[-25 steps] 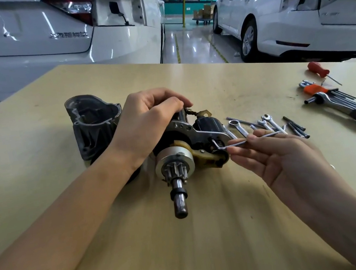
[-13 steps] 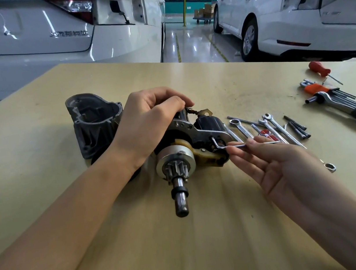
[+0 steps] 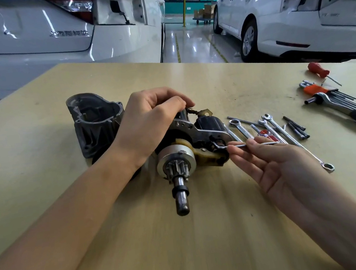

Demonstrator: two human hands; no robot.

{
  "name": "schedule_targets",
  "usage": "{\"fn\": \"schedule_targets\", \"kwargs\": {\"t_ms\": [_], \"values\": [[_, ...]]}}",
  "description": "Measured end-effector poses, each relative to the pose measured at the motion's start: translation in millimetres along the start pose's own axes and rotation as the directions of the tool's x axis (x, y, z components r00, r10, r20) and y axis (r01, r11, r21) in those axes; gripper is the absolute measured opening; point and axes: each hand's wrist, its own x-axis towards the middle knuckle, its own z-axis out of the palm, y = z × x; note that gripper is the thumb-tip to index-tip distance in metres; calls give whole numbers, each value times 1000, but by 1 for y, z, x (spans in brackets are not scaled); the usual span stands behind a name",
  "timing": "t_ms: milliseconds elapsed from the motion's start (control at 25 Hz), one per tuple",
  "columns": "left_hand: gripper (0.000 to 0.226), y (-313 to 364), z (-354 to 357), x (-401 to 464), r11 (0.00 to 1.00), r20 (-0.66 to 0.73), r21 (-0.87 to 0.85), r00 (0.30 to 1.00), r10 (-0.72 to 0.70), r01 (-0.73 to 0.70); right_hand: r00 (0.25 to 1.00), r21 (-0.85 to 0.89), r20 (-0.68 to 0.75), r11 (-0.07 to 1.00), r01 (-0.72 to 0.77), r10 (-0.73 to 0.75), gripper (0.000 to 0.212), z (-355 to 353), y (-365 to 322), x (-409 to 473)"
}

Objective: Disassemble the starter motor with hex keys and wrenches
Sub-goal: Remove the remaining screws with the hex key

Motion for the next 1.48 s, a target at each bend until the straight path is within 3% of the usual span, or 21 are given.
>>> {"fn": "schedule_targets", "kwargs": {"t_ms": [360,480,600,720,1000,1480], "values": [[25,1,0,-1,1000,0,14,1000,4,-4,999,-2,32,1000,23,-23,10,0,0,-1],[25,1,0,-1,1000,-3,20,1000,7,-7,993,-104,109,993,49,-38,11,-2,-4,-1],[26,1,0,-1,1000,-3,18,1000,10,-10,964,-313,253,950,-3,86,29,-1,-10,-4],[26,0,0,0,1000,-4,23,1000,18,-18,899,-441,336,890,-115,282,30,1,-11,-7],[26,0,0,0,1000,0,23,1000,18,-18,886,-517,294,839,-169,359,31,2,-11,-10],[25,2,0,-2,998,6,66,1000,6,-7,857,-440,260,844,-305,445,14,8,-13,-12]]}}
